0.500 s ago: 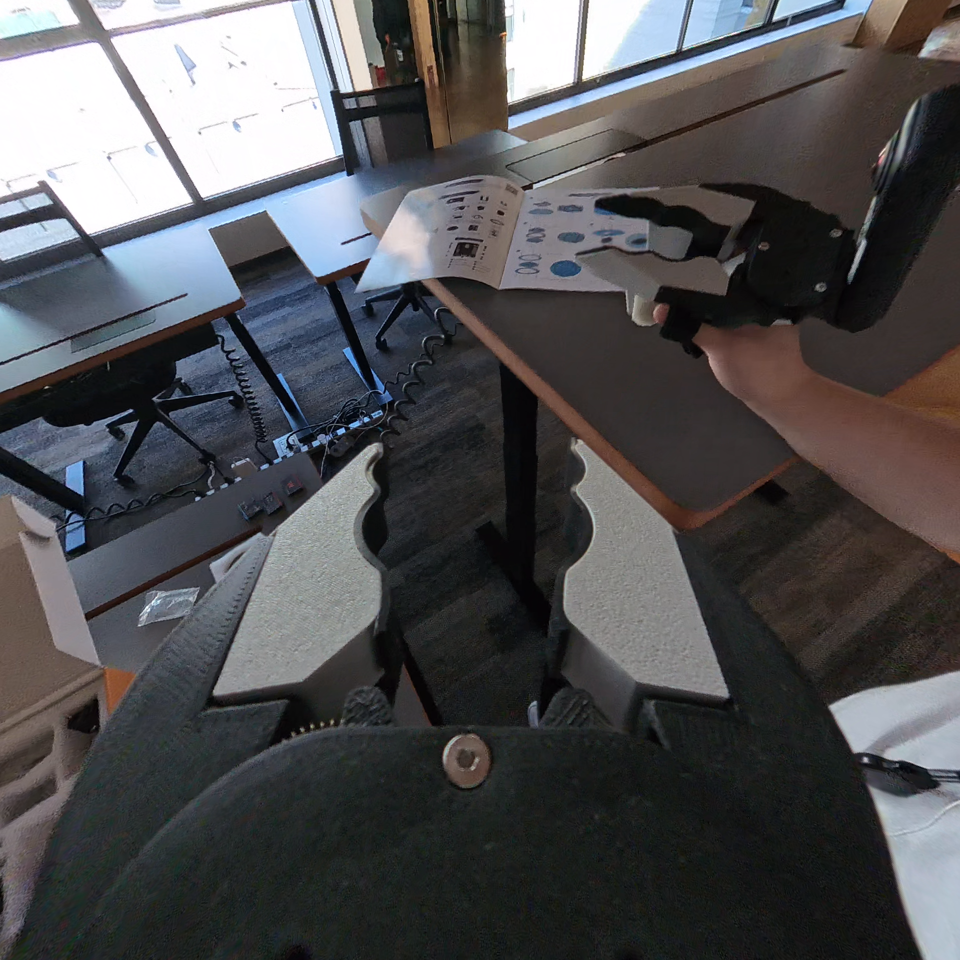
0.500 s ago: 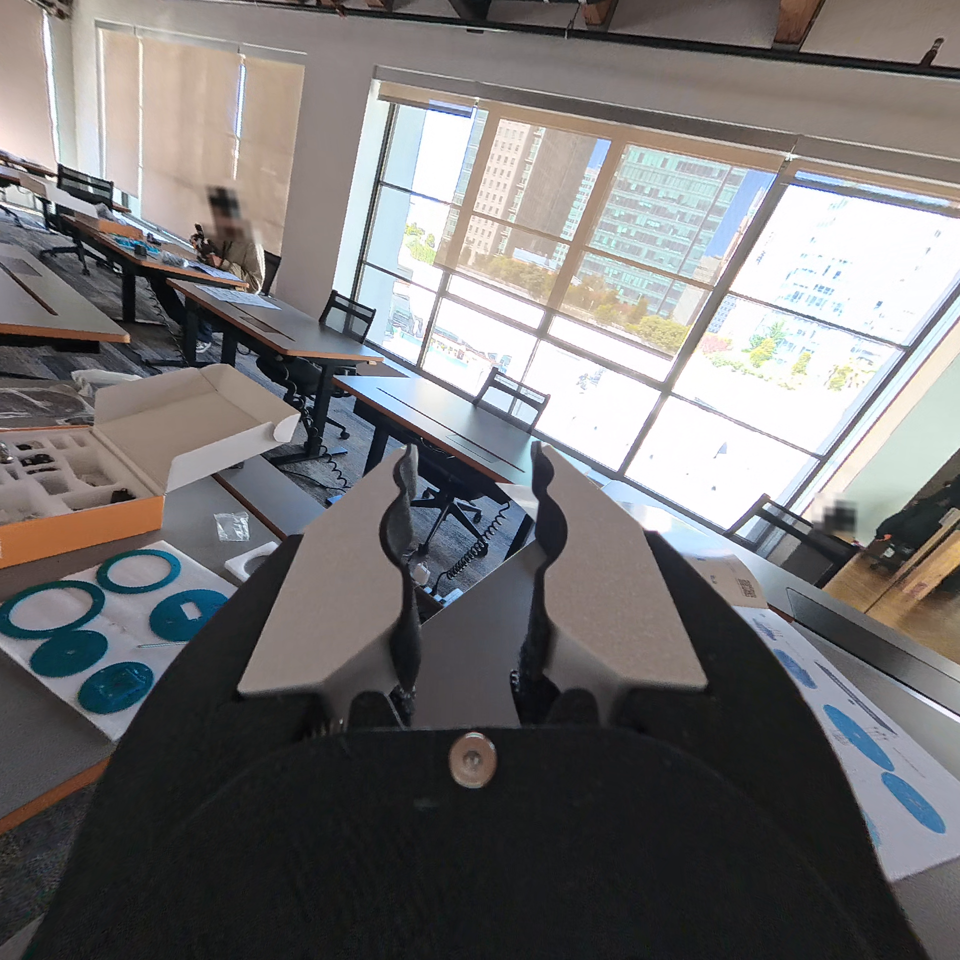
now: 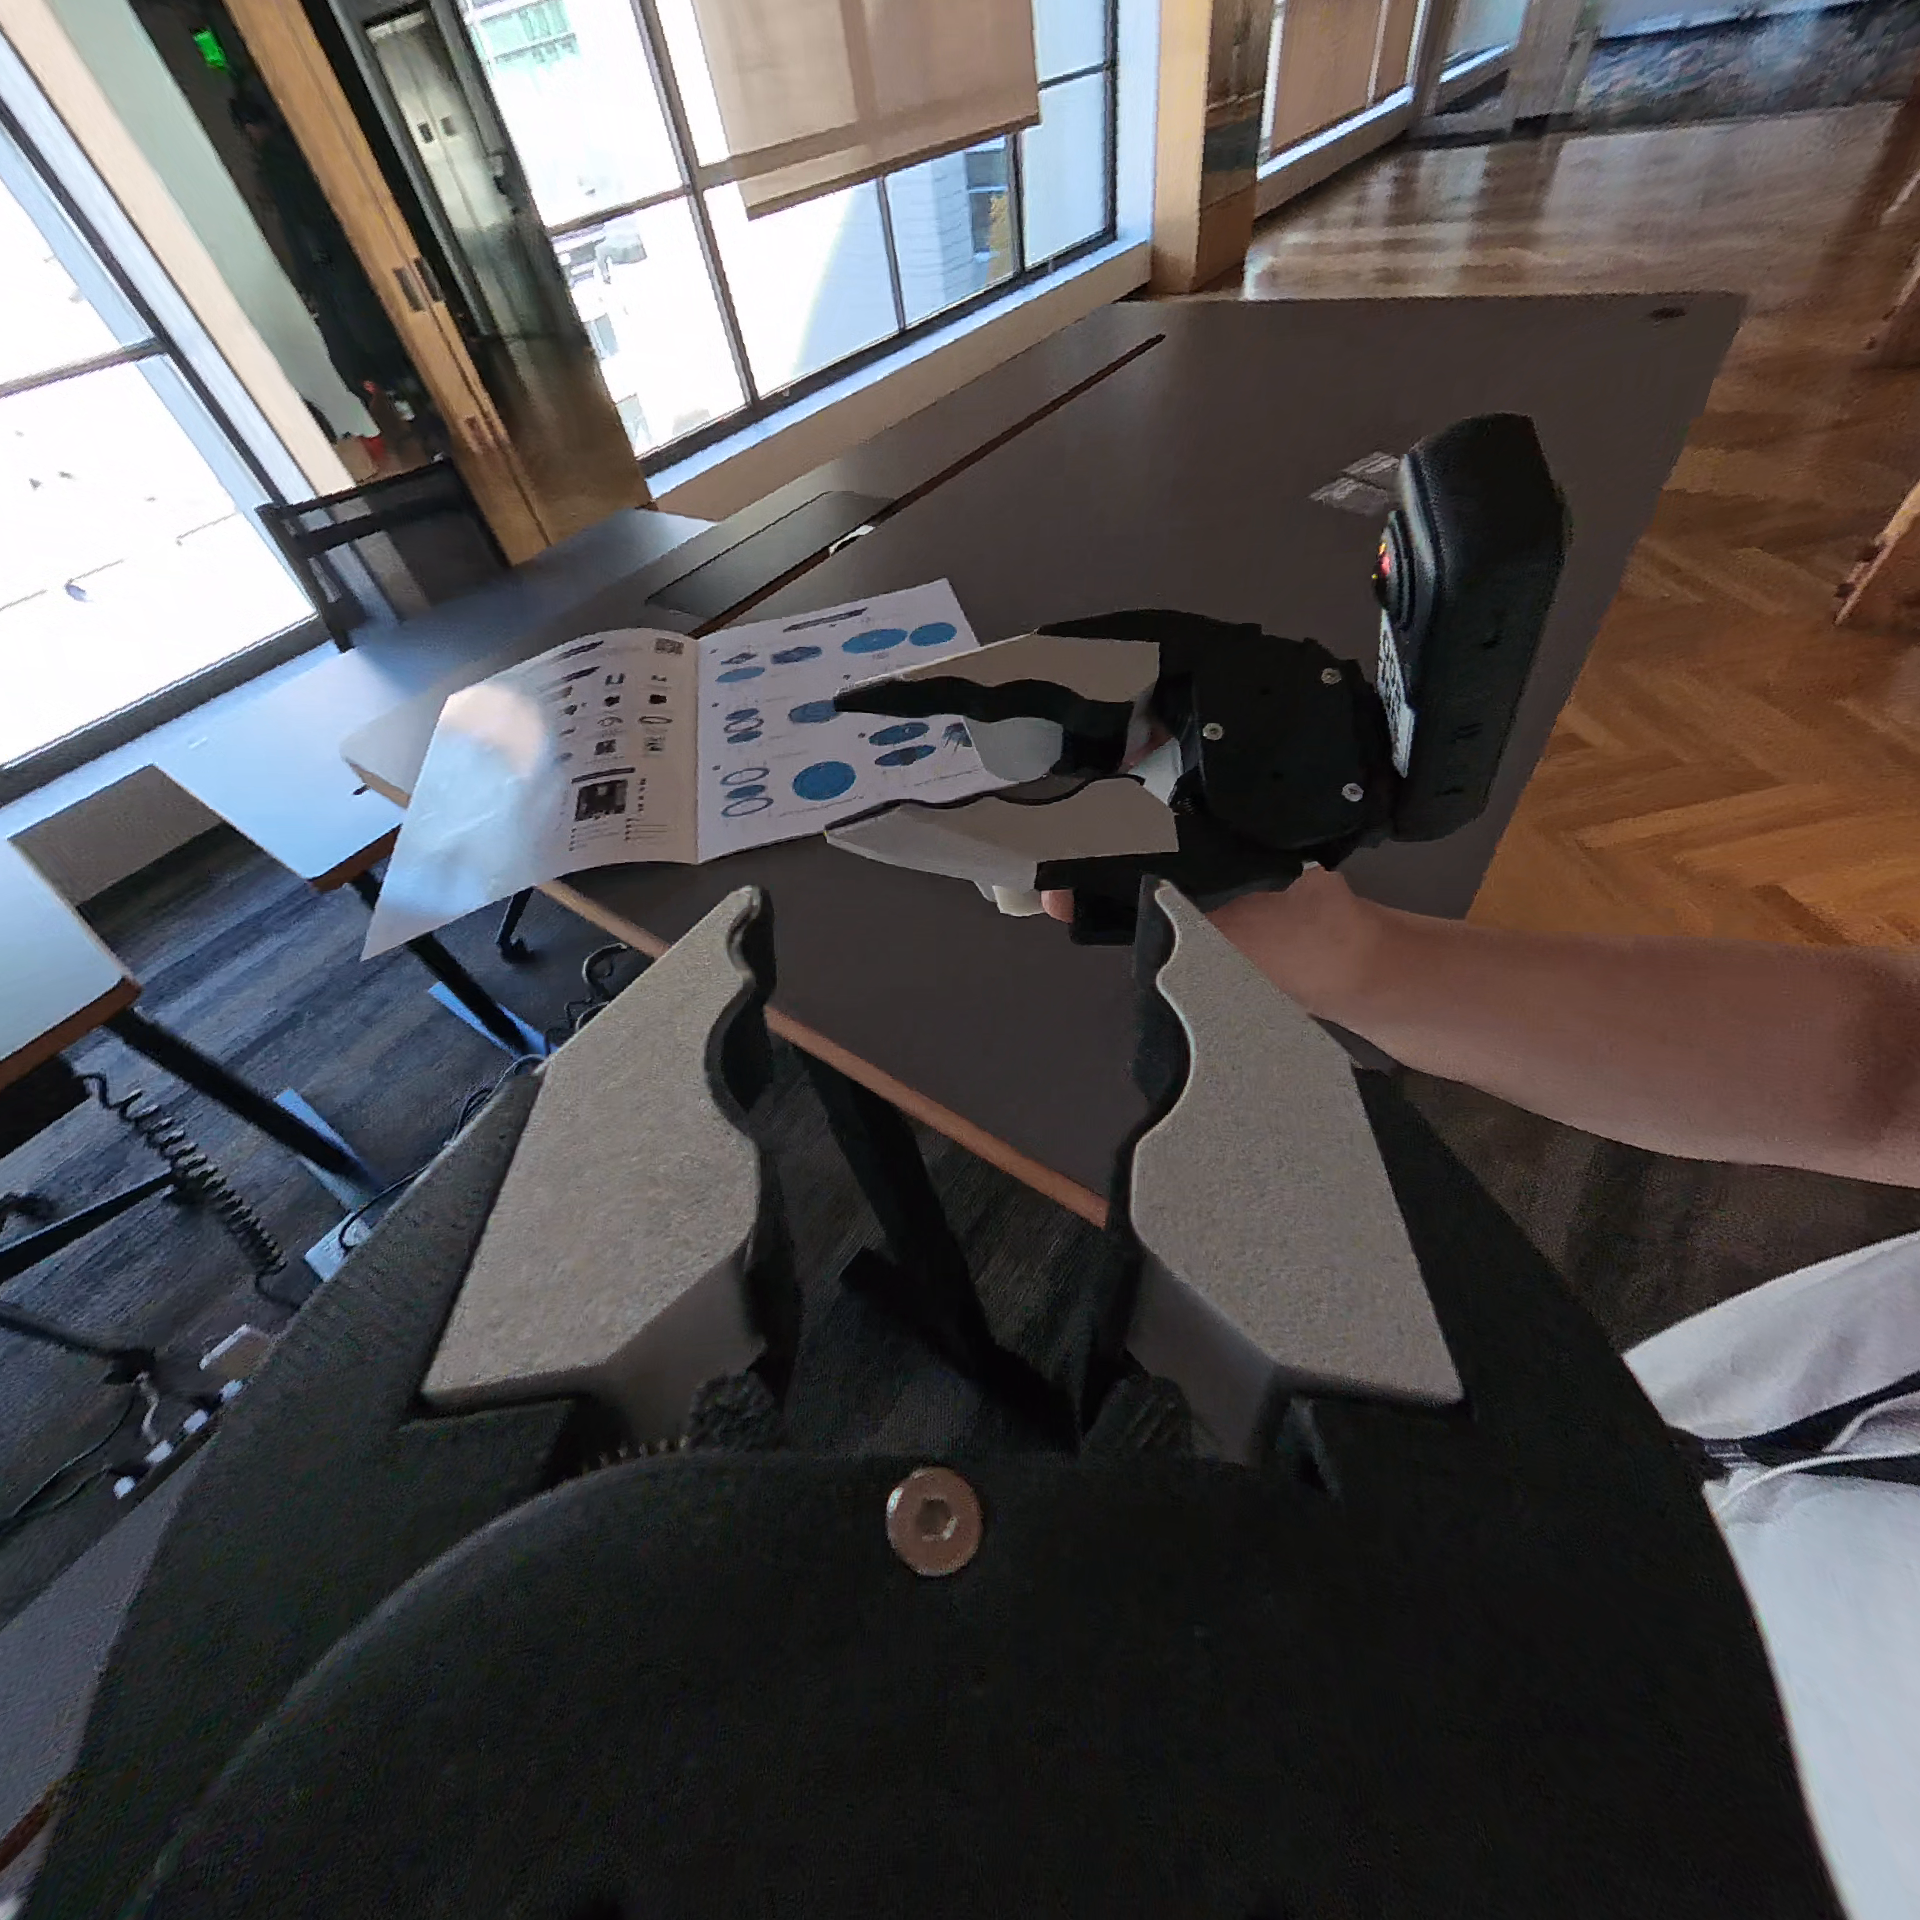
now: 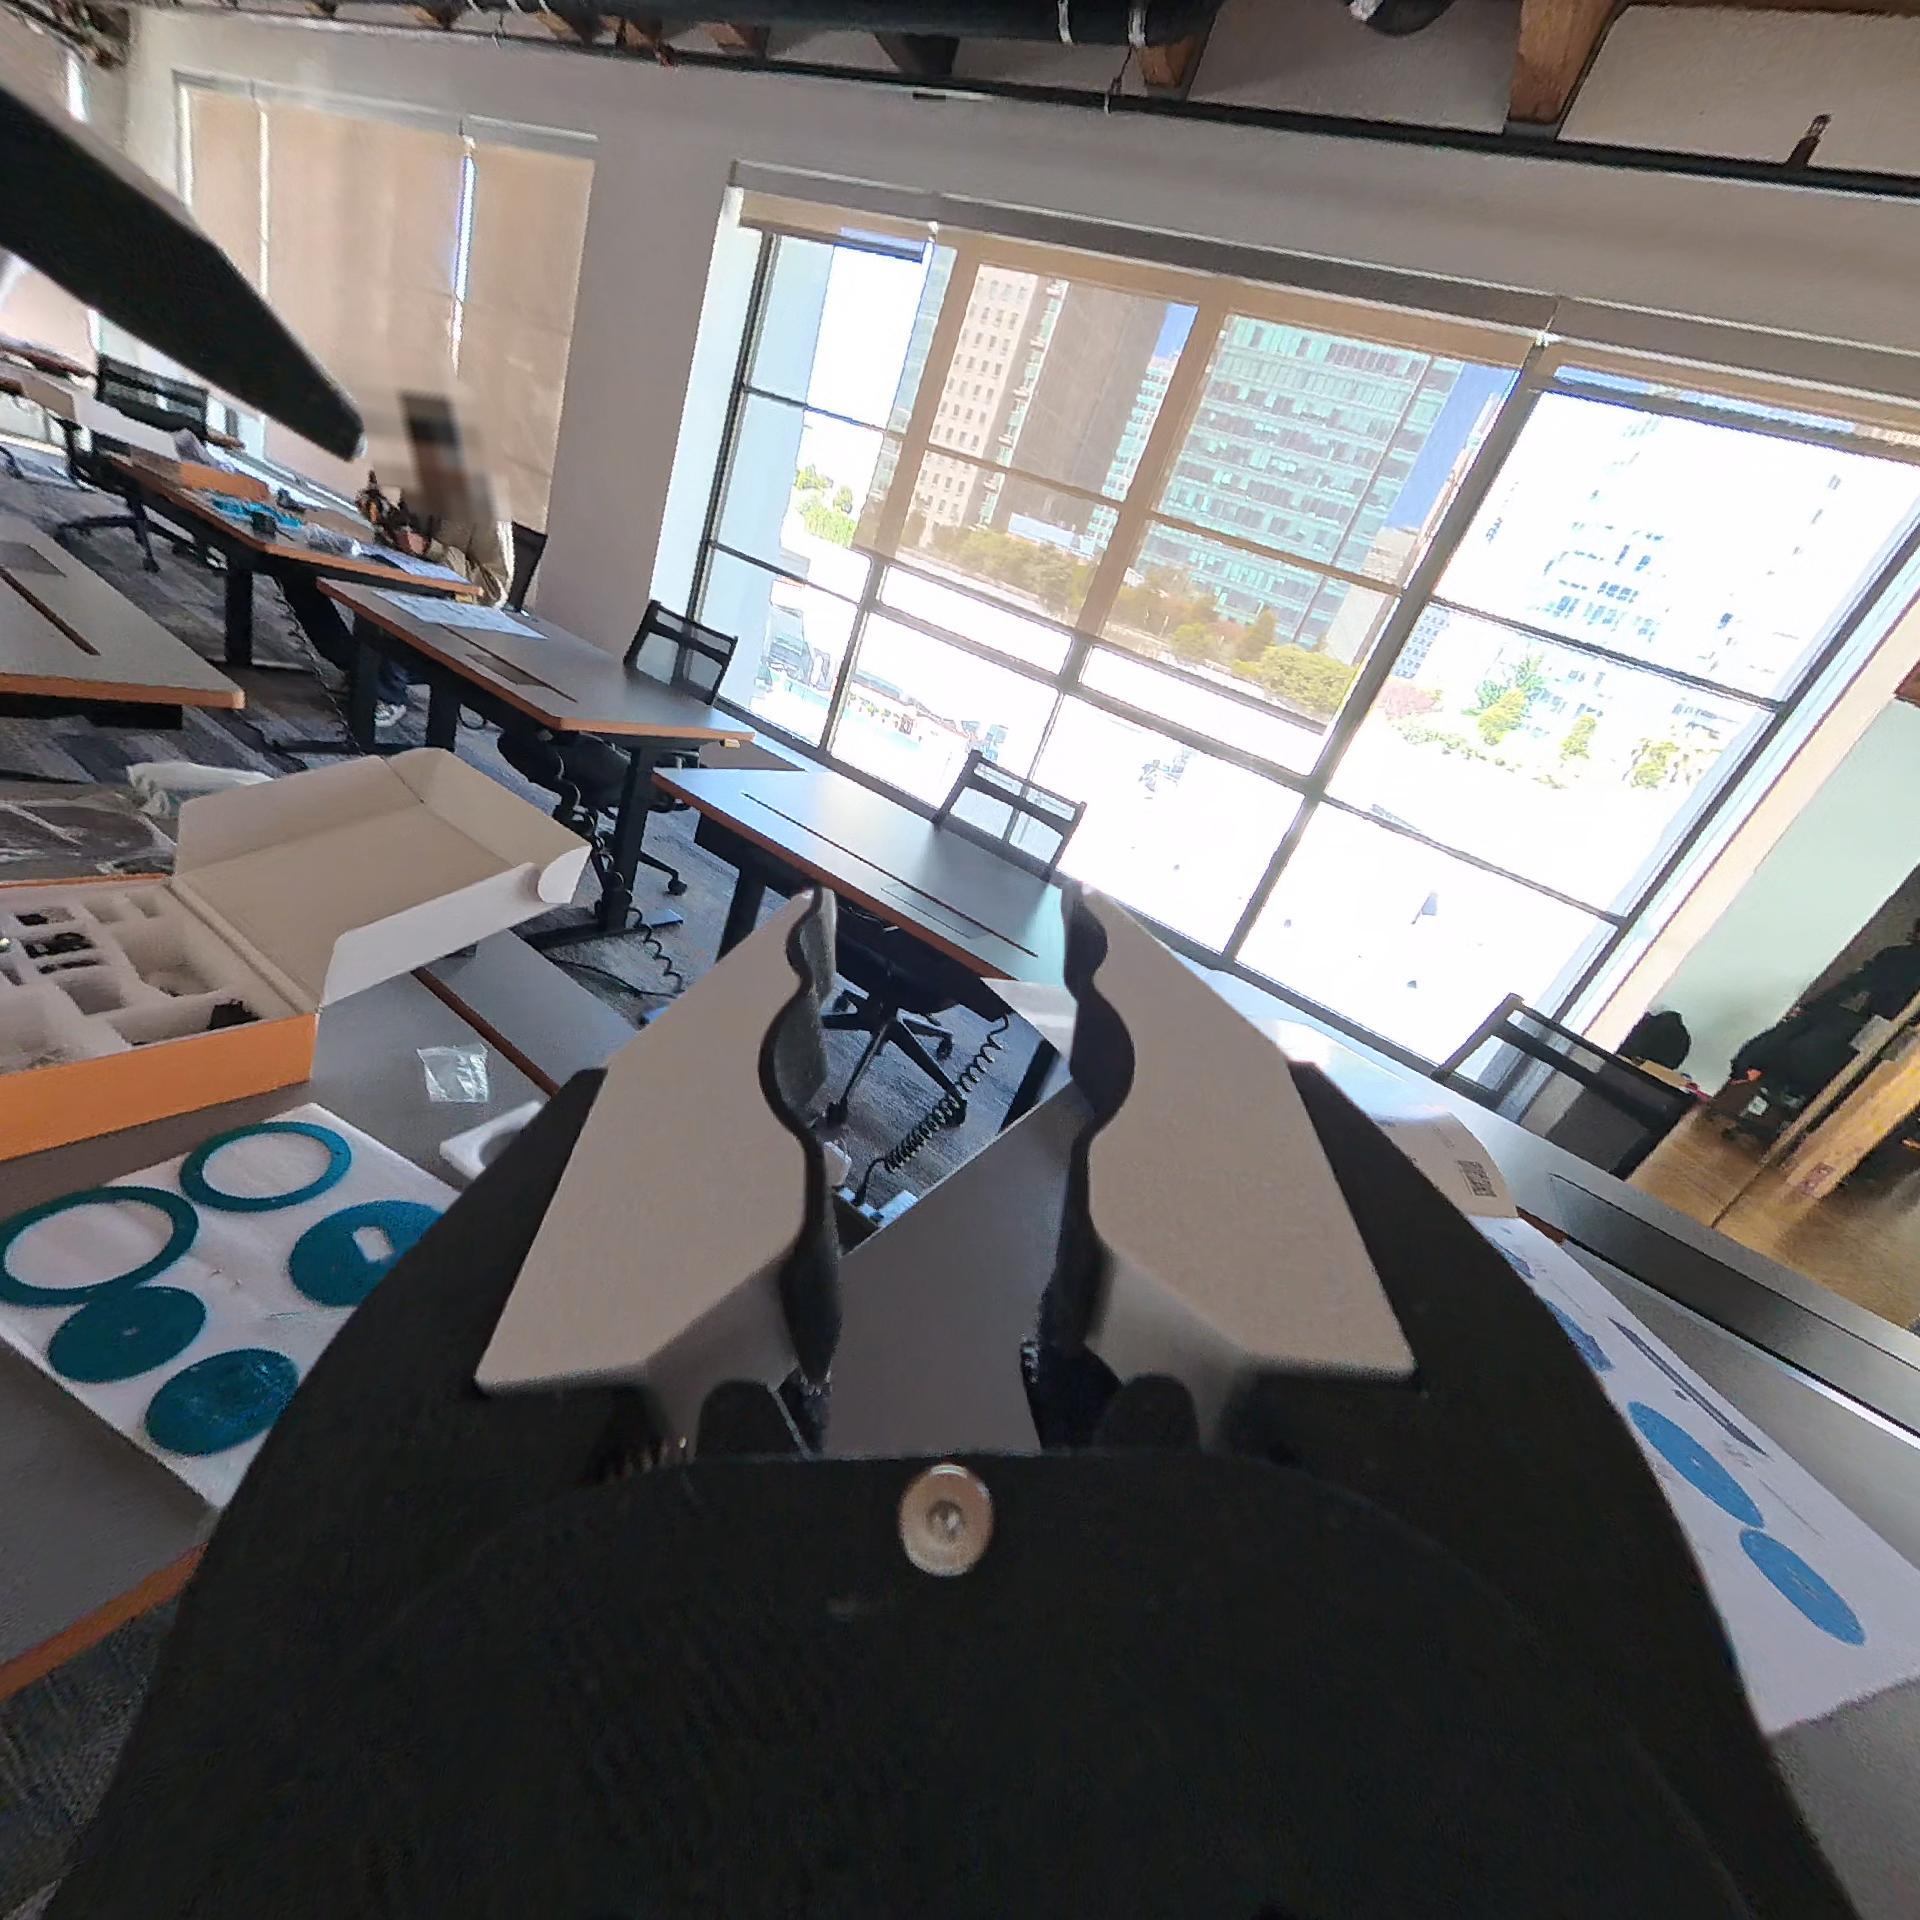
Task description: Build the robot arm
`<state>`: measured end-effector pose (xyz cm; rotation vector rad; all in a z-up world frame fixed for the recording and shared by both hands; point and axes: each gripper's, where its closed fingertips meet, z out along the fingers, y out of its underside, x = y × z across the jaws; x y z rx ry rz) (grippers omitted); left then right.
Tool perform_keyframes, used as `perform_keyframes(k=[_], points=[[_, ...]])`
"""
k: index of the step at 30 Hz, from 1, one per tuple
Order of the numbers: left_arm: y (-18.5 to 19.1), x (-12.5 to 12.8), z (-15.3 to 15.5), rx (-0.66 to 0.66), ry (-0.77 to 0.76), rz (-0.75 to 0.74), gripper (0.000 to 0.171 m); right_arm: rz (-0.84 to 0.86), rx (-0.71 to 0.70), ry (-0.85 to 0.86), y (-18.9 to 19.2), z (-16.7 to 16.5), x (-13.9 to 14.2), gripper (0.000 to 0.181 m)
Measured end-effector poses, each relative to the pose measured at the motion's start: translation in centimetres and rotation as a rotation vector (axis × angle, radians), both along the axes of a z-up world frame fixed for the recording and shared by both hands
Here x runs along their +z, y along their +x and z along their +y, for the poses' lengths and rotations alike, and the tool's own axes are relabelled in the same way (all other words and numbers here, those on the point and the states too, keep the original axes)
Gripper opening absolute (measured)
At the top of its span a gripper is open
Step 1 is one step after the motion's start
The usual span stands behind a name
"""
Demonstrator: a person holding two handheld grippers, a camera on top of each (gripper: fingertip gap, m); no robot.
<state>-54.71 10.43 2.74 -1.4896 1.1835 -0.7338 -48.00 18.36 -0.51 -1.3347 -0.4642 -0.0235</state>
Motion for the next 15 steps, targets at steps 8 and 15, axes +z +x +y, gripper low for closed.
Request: perform_keyframes(k=[8, 15], points=[[-4.2, -3.0, 4.7, 0.058, -0.058, -0.073, 0.068, -0.009, -0.024, -0.040, 0.7, 1.2, -1.4, 0.041], [-8.5, -9.5, 2.9, 0.183, -0.015, -0.071, 0.068, -0.079, -0.064, -0.043, 0.5, 1.1, -1.6, 0.039]])
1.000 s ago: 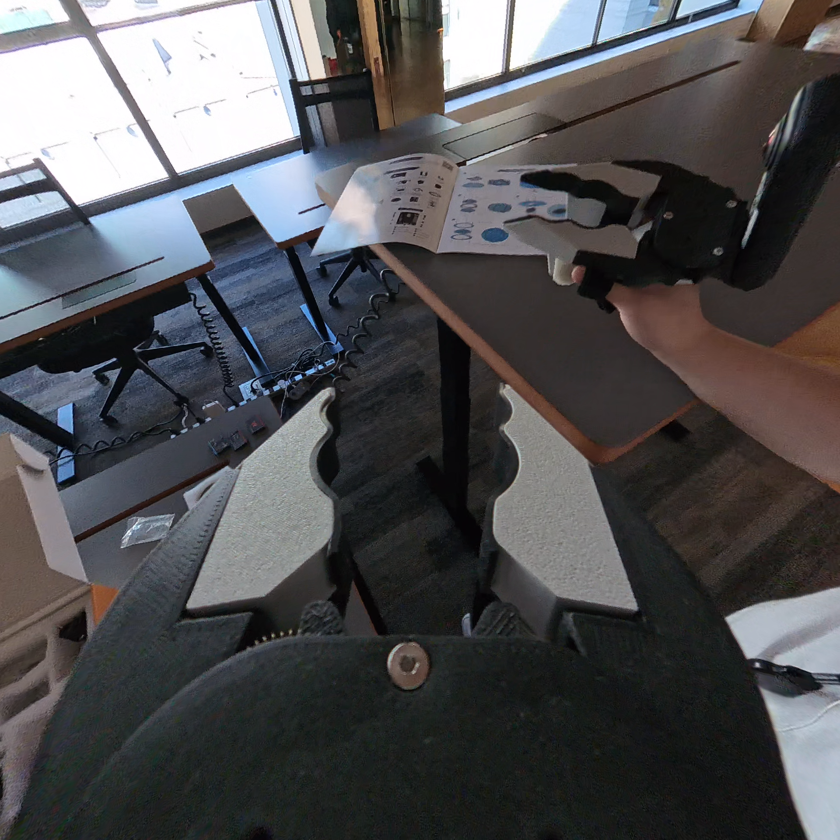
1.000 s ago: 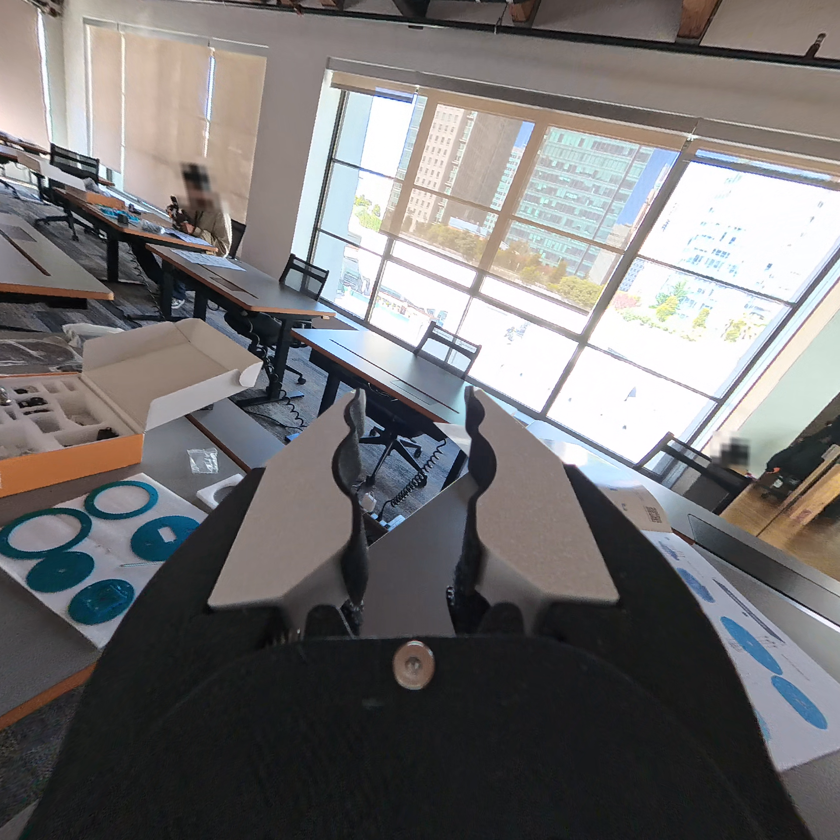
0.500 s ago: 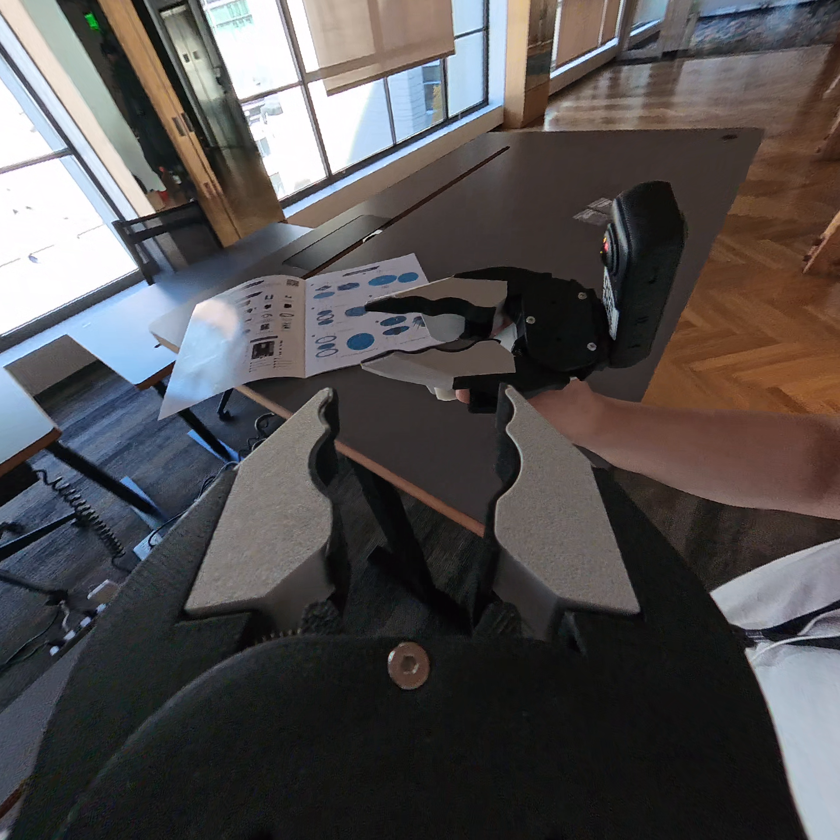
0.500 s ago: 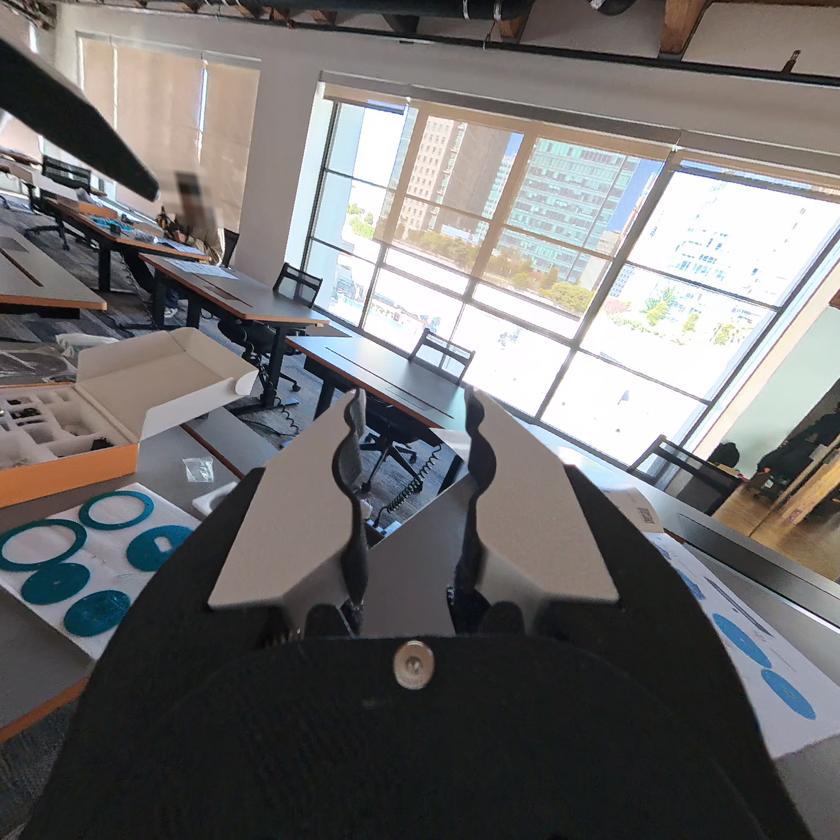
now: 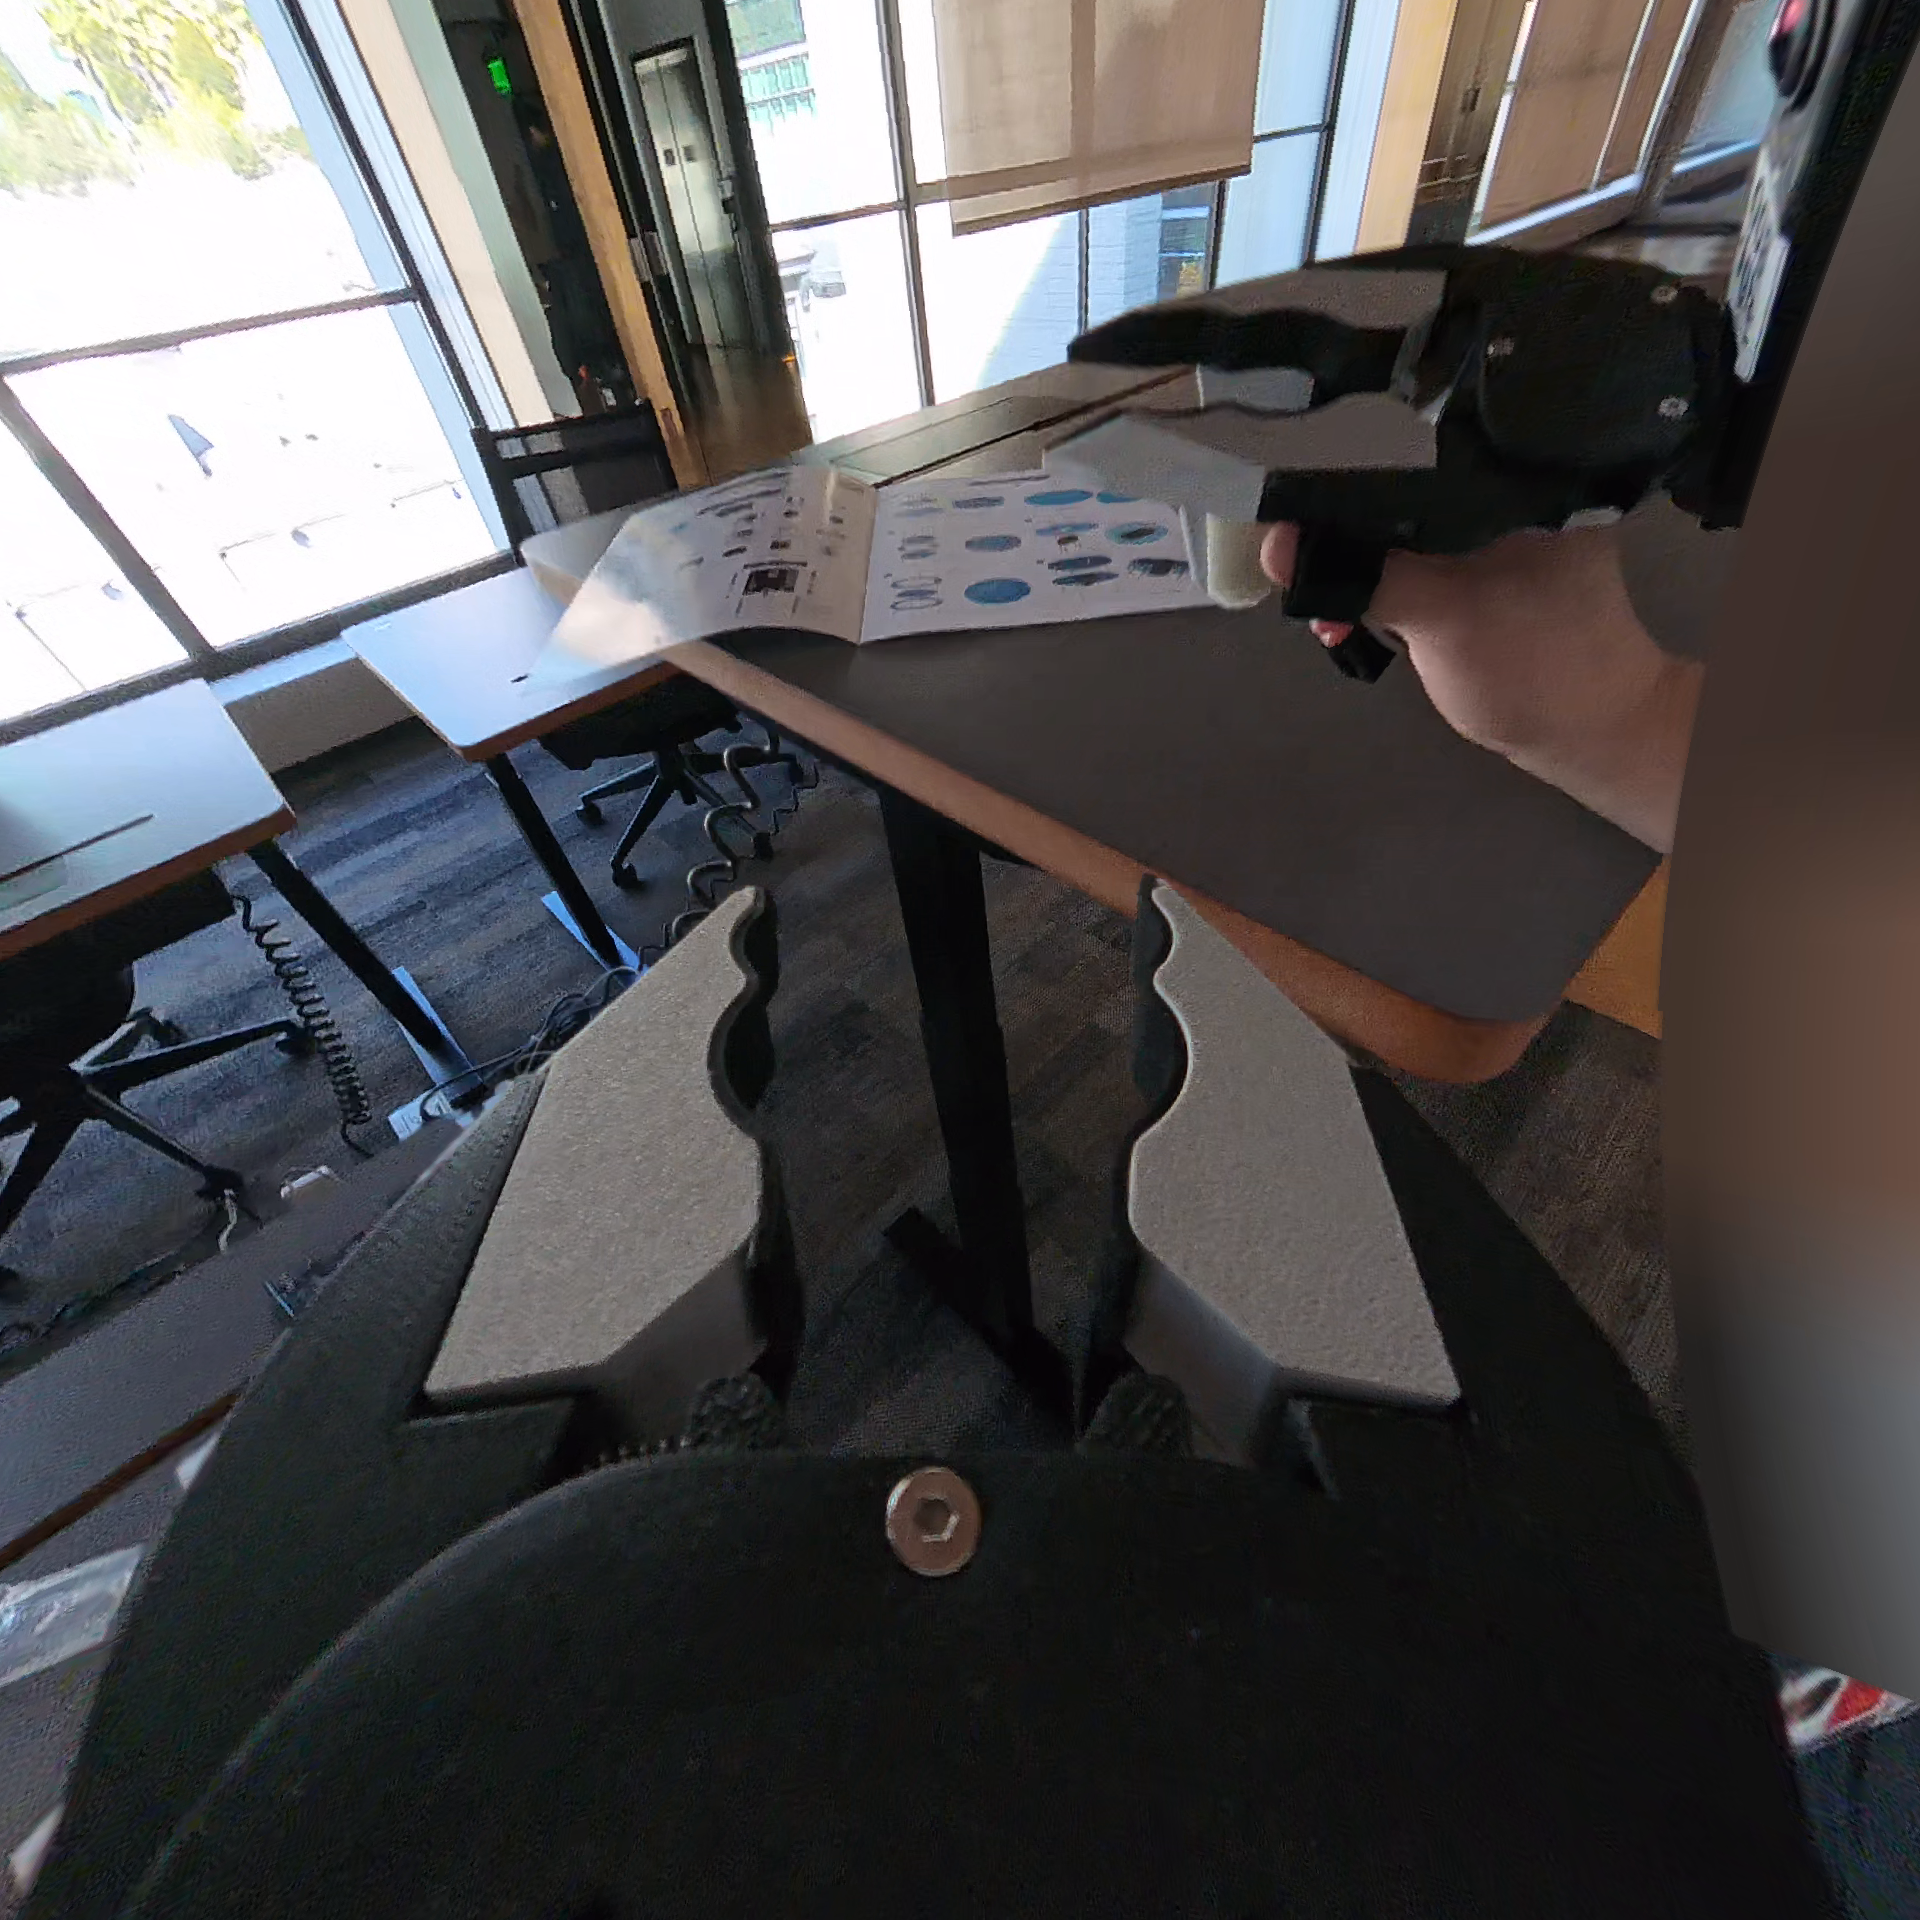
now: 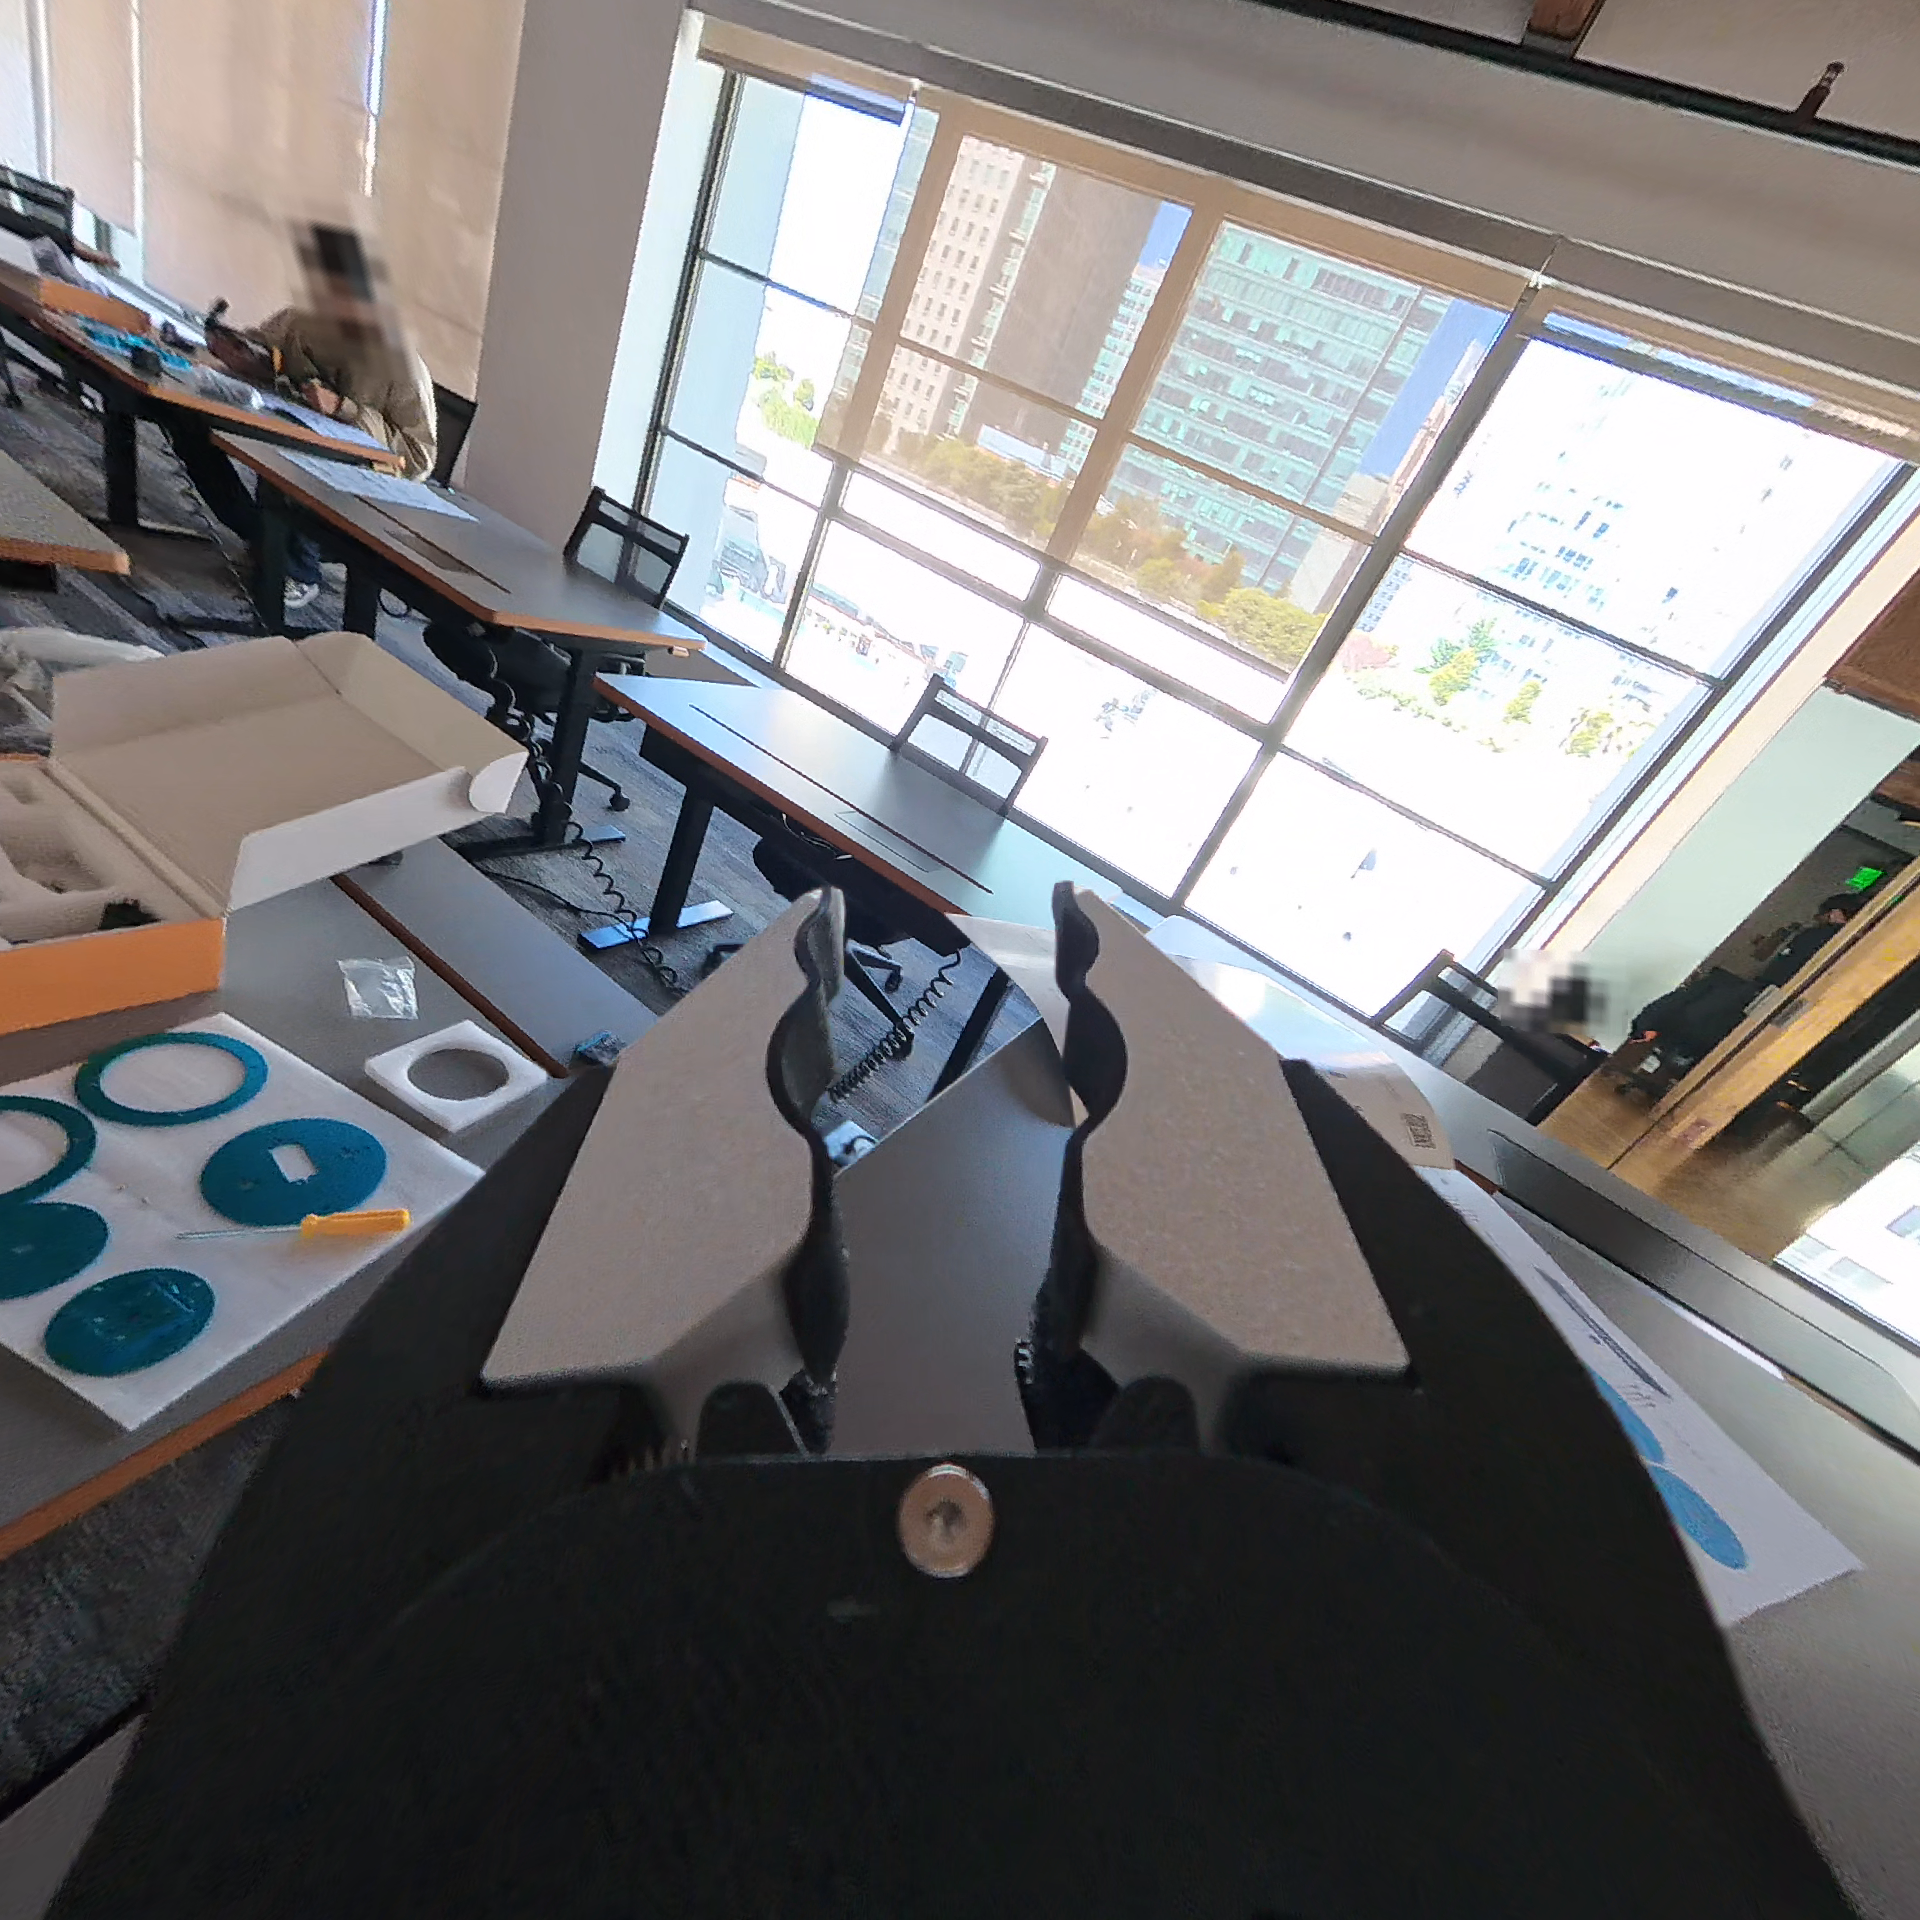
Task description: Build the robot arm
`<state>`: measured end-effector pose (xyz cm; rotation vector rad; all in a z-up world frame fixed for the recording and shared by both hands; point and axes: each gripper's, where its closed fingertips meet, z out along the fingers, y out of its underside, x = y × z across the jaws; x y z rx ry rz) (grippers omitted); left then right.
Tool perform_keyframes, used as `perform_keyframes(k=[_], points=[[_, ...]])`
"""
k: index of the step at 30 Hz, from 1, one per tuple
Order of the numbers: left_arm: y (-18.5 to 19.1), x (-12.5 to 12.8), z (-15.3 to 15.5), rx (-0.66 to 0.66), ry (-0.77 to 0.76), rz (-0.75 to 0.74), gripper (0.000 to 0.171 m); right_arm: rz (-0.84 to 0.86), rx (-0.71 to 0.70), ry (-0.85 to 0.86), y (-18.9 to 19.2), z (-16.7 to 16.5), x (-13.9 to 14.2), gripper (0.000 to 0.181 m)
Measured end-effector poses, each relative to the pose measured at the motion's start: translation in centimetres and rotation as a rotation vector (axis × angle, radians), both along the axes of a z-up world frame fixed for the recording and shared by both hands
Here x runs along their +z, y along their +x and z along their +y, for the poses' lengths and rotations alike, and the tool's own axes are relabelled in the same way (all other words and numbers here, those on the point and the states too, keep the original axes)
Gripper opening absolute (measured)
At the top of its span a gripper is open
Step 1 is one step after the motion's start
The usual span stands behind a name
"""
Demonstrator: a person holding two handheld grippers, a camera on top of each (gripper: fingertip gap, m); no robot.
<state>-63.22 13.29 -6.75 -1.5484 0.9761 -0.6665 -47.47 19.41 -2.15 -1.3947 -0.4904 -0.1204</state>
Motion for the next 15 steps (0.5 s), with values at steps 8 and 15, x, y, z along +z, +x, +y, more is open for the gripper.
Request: perform_keyframes(k=[8, 15], points=[[-2.3, -4.8, -1.7, 0.016, -0.170, 0.057, 0.067, 0.040, -0.015, 0.029, 0.6, -0.6, 1.0, 0.040], [-3.8, -7.9, -1.1, 0.006, -0.068, 0.154, 0.070, -0.003, -0.052, 0.050, 0.6, -1.6, 1.8, 0.041]])
